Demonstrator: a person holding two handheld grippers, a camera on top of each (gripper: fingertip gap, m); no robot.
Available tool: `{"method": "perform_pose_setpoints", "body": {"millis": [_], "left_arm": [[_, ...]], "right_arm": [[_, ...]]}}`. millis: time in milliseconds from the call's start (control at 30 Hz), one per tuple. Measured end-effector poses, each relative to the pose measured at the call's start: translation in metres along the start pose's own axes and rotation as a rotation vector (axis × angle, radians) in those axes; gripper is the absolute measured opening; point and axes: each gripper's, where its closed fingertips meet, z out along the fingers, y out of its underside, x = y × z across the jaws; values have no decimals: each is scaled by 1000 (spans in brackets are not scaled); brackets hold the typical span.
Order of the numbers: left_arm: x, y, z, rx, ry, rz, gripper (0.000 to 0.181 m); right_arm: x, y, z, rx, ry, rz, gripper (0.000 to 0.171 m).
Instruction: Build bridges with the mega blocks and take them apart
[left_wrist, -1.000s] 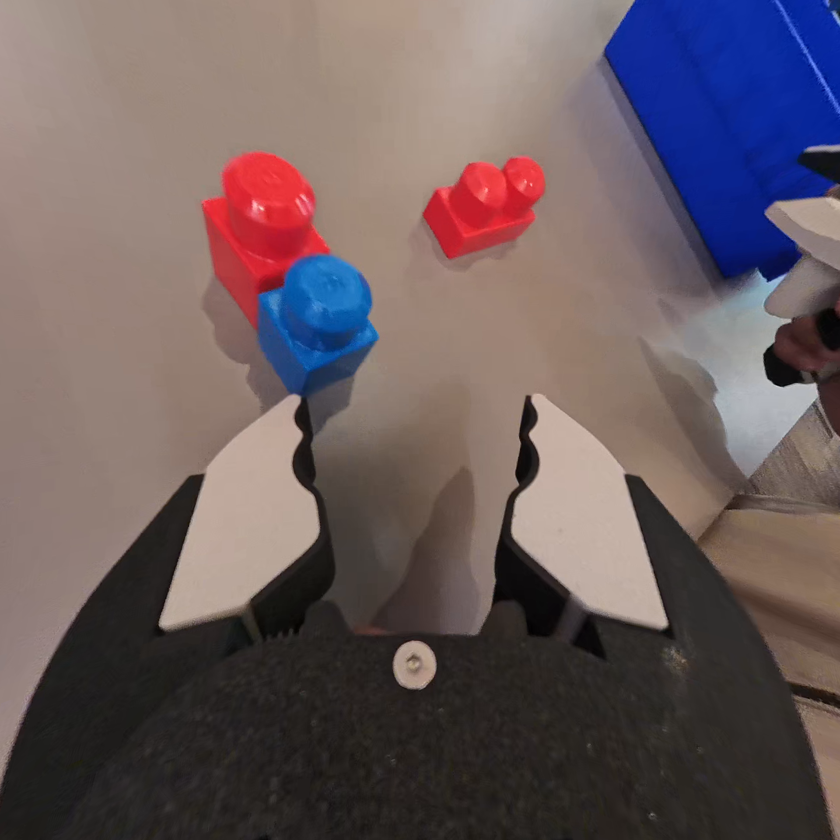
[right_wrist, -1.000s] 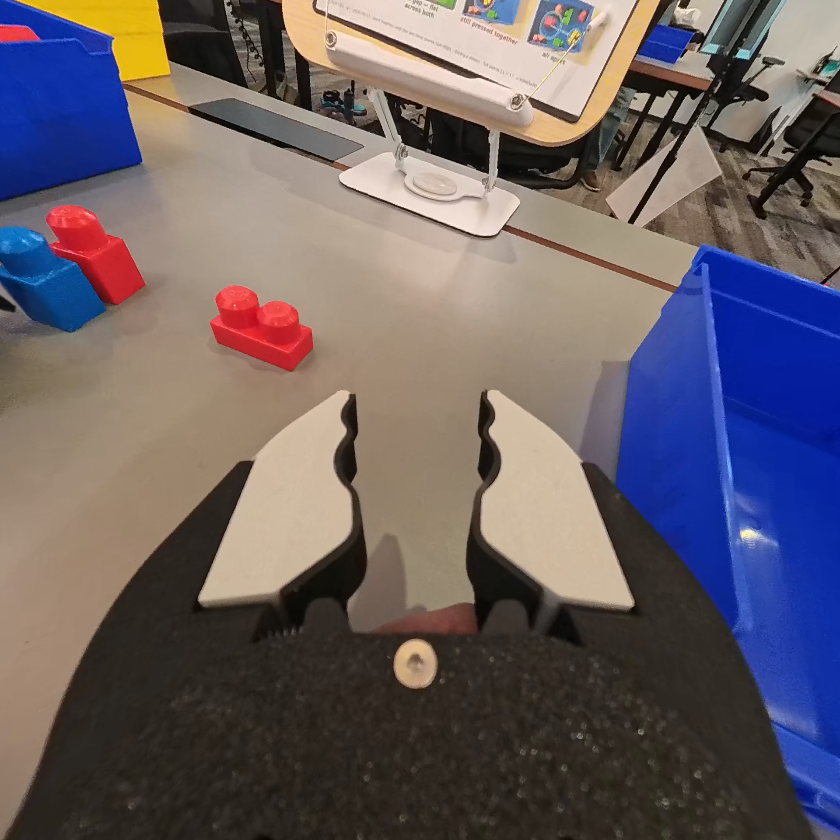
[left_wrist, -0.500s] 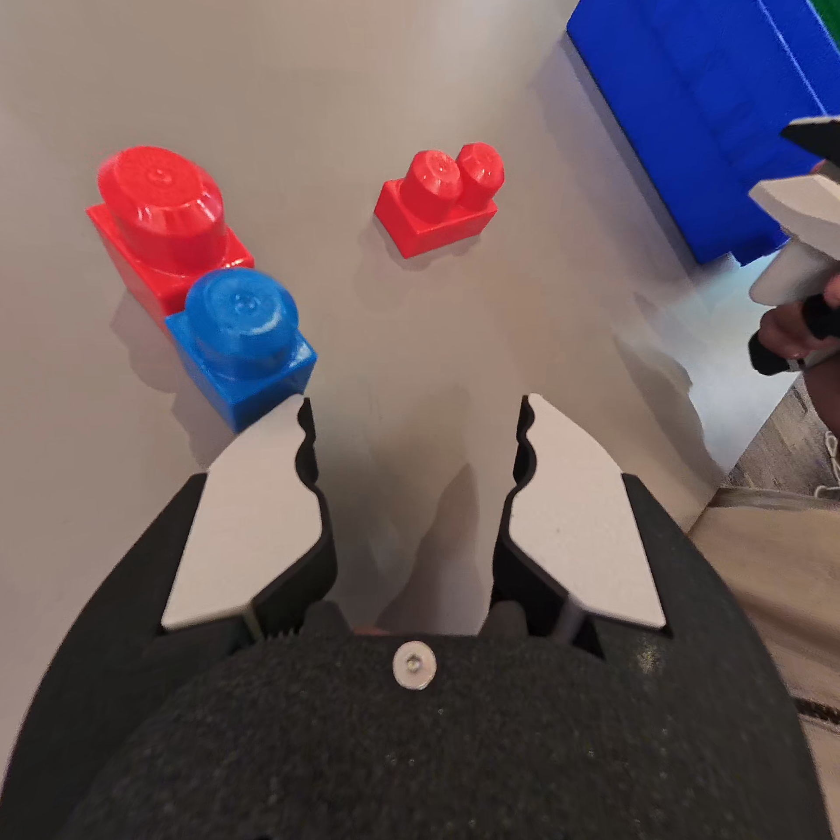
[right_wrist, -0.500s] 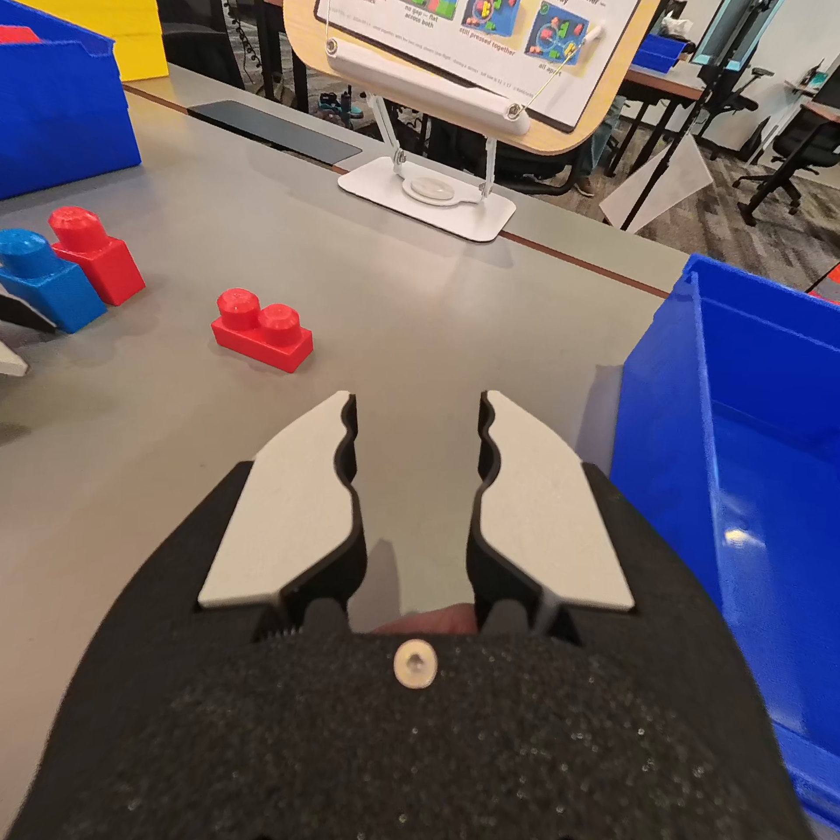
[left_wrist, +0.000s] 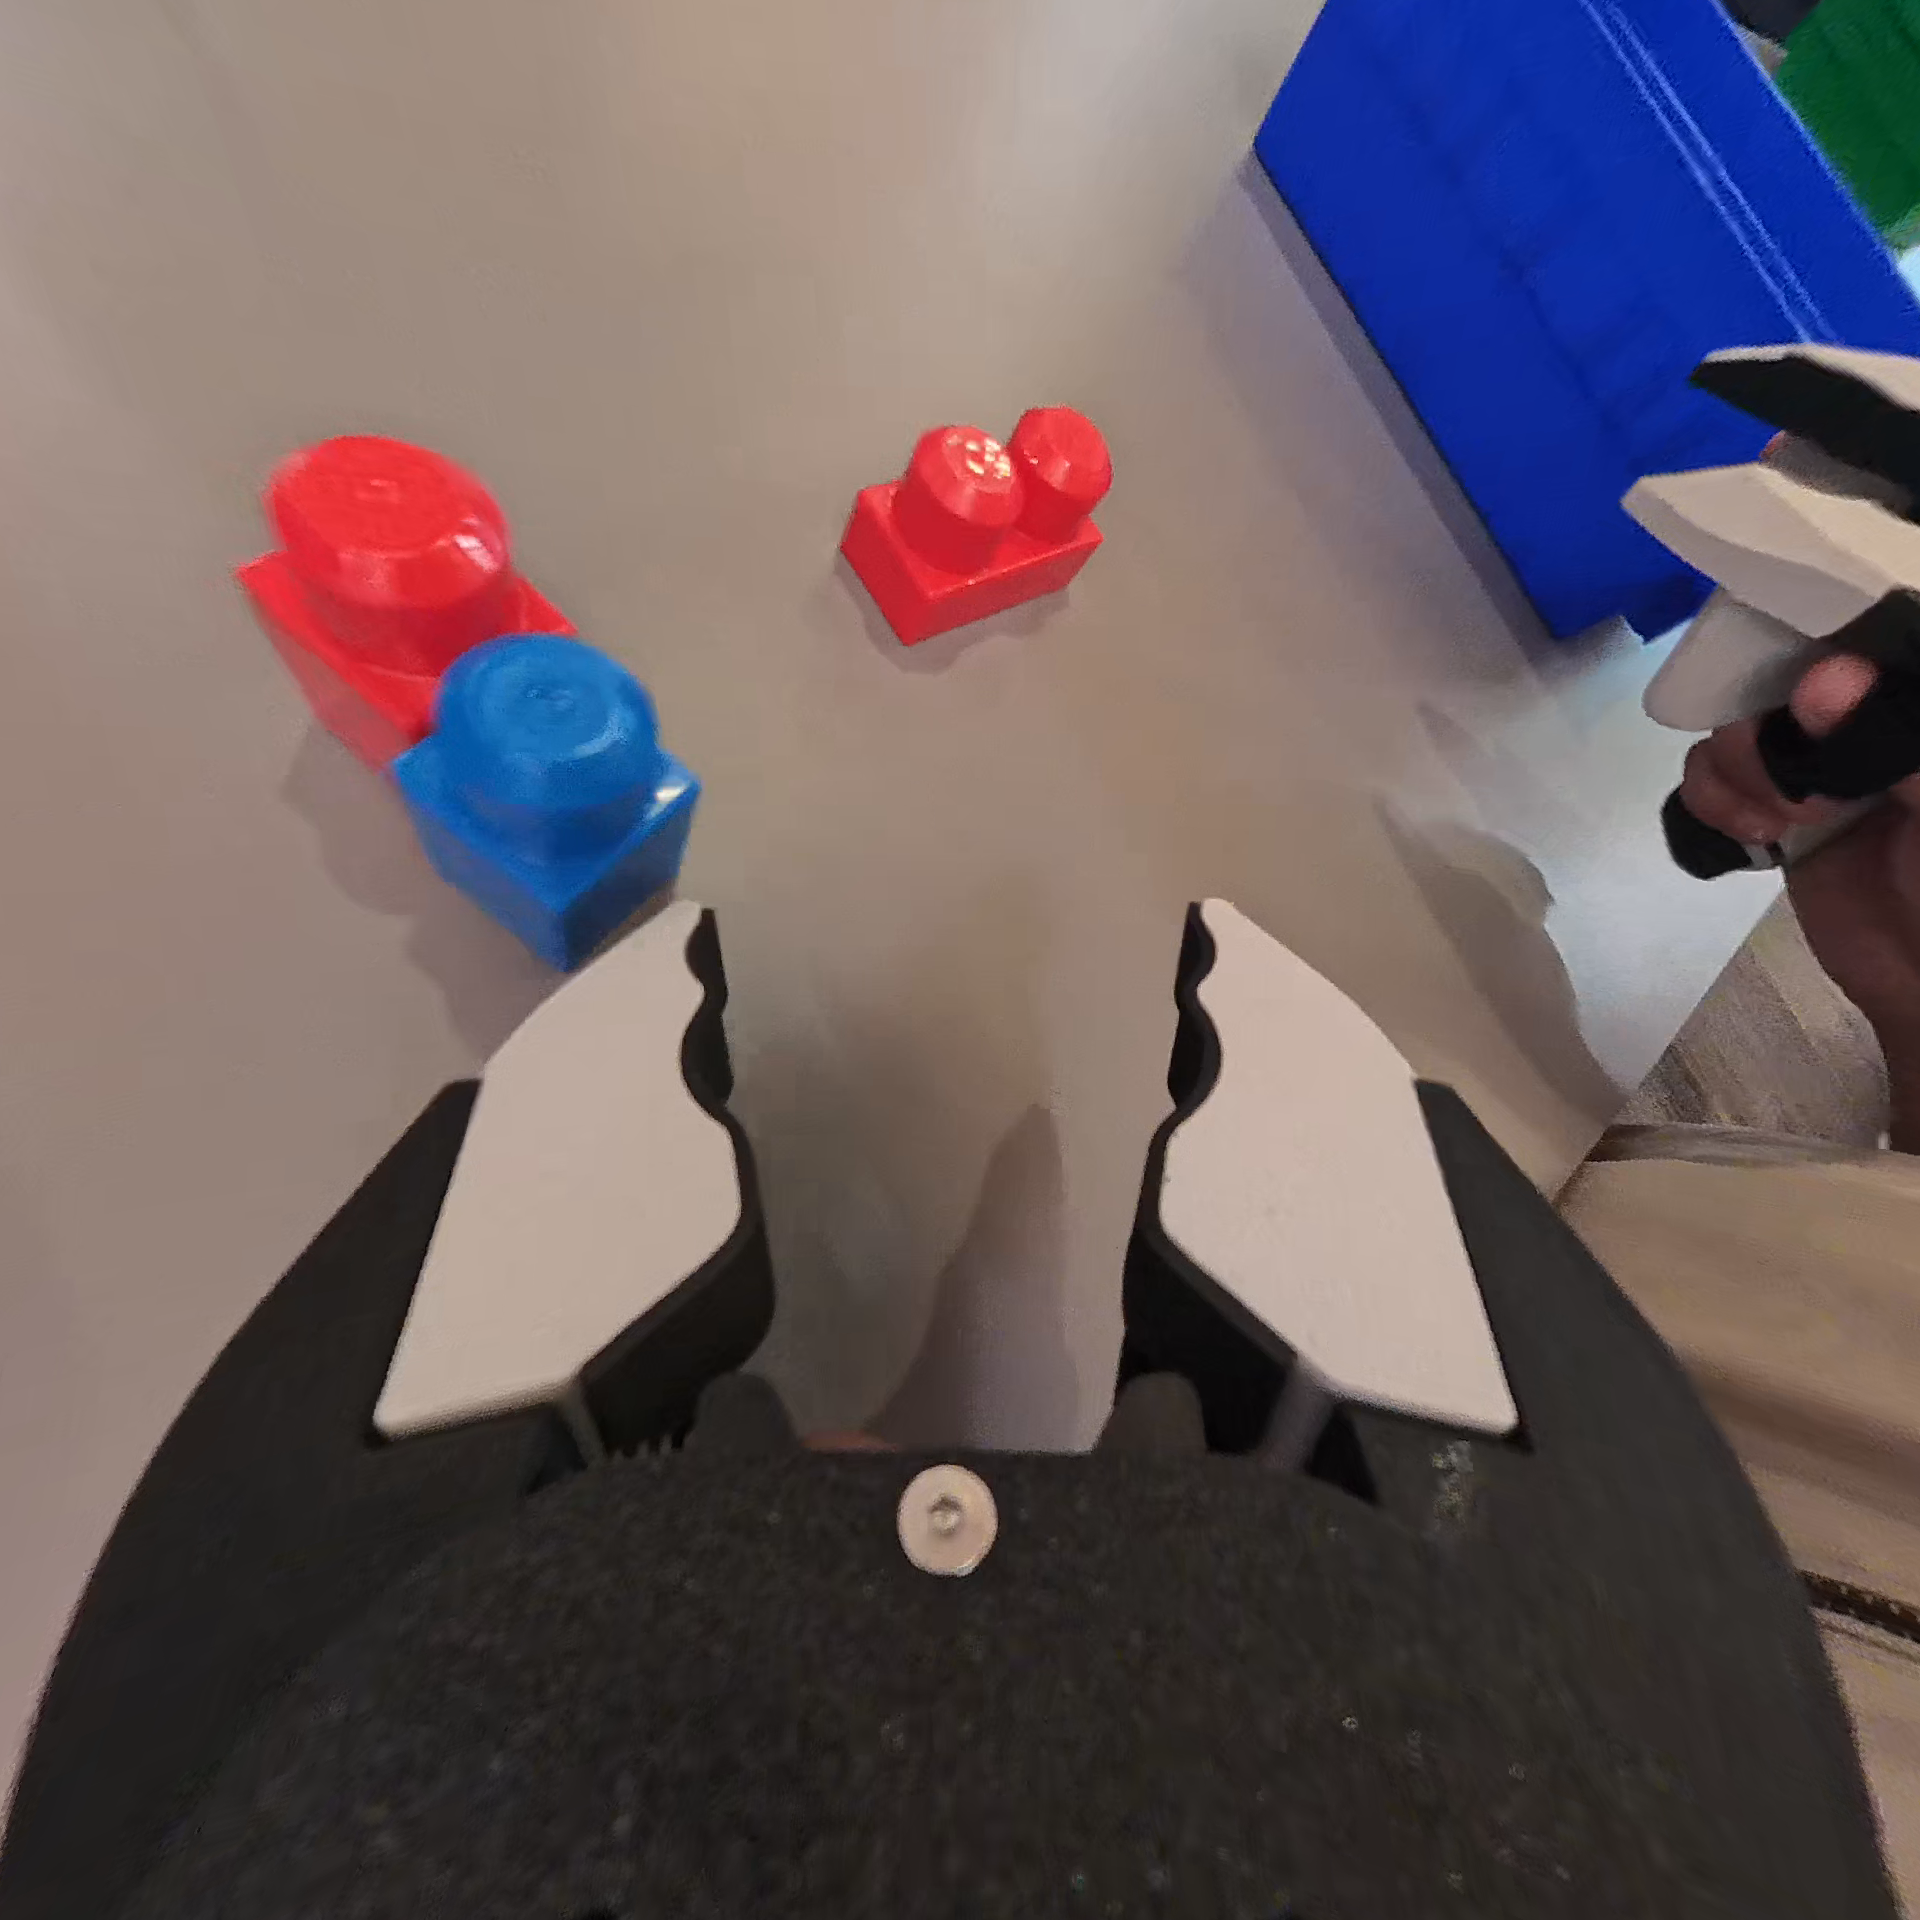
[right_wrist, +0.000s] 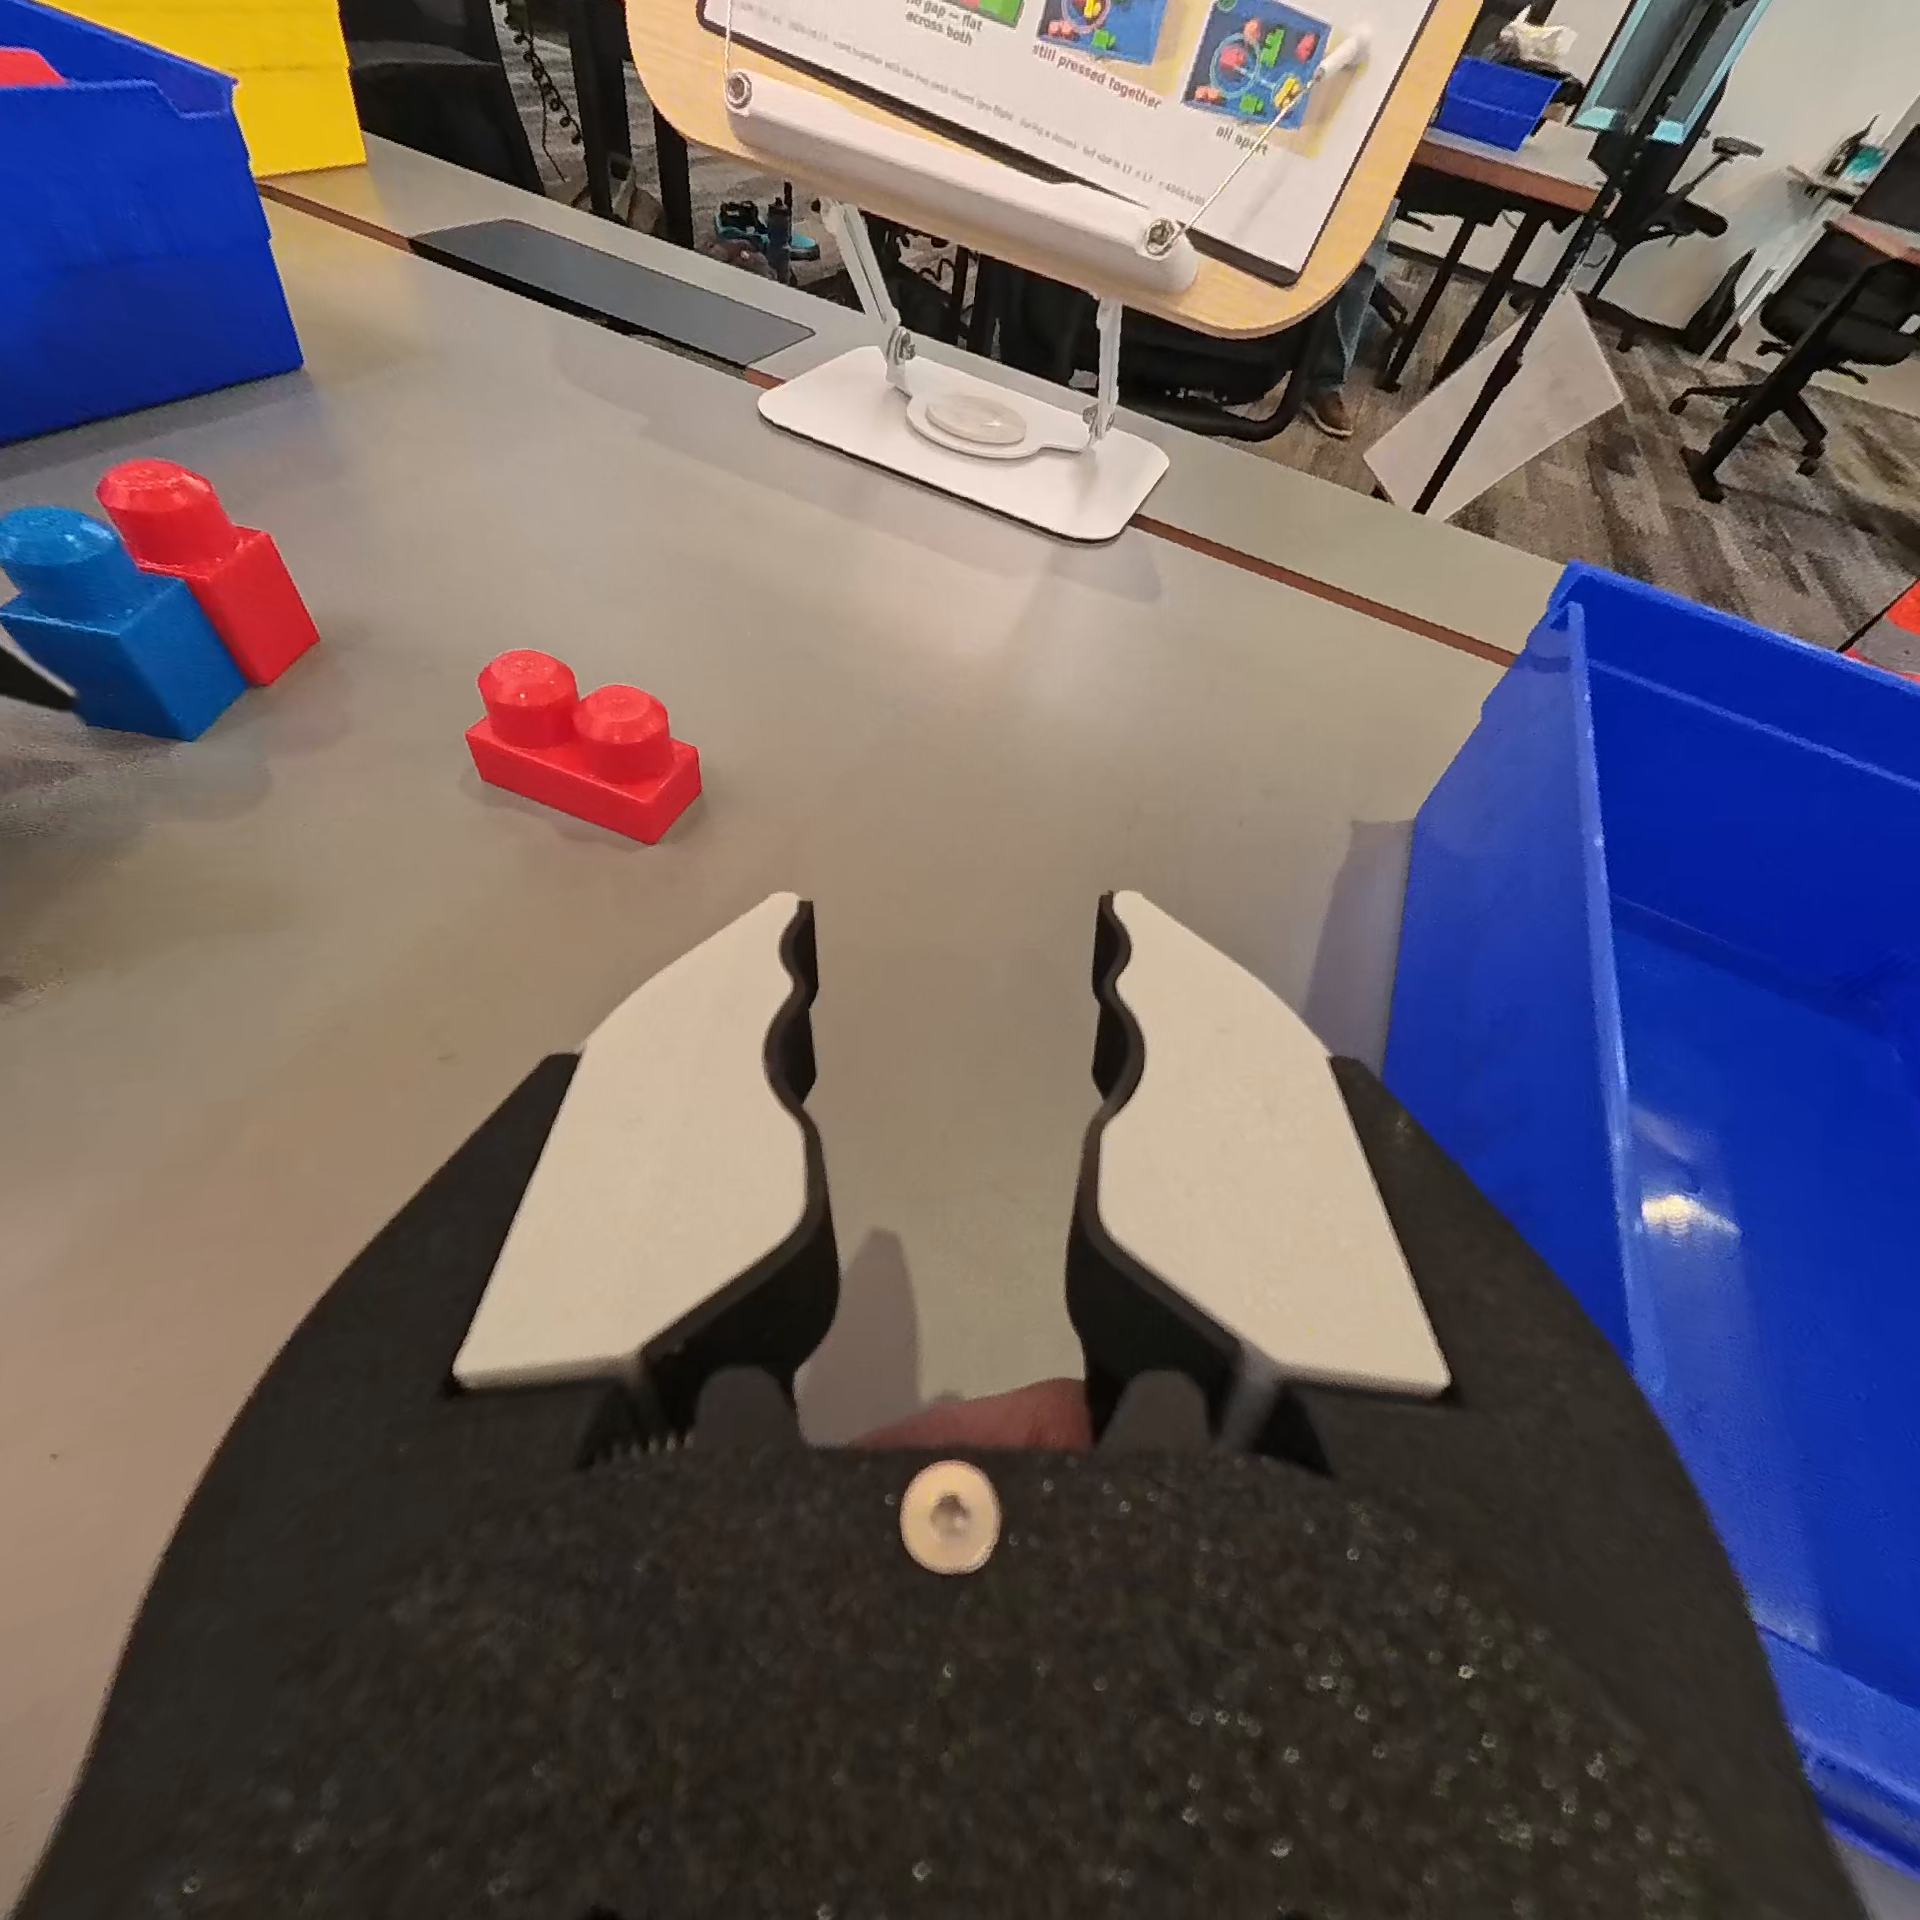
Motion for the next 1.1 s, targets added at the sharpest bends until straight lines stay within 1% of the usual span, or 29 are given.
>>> {"method": "perform_pose_setpoints", "body": {"millis": [67, 167, 467, 633, 733, 900, 1100], "left_arm": [[-10, 1, -7, 10, -34, -23, 83], [-20, 8, -2, -27, -24, -65, 84], [-16, 3, 9, -37, -18, -37, 84], [-18, 5, -6, -25, -36, -41, 84], [-30, 0, -13, 17, -74, -60, 83], [-35, -3, -1, -7, -69, -56, 84], [-29, -6, 11, -23, -48, -53, 84]], "right_arm": [[1, 2, 1, -2, -1, 6, 51], [-1, 2, 2, -3, -5, 4, 51], [1, 2, 0, -2, 1, 7, 51], [2, 2, 0, -4, 2, 3, 51], [1, 2, 1, -2, -1, 7, 51], [0, 2, 0, -4, -1, -2, 51], [5, 3, -3, -4, 10, 6, 51]]}}
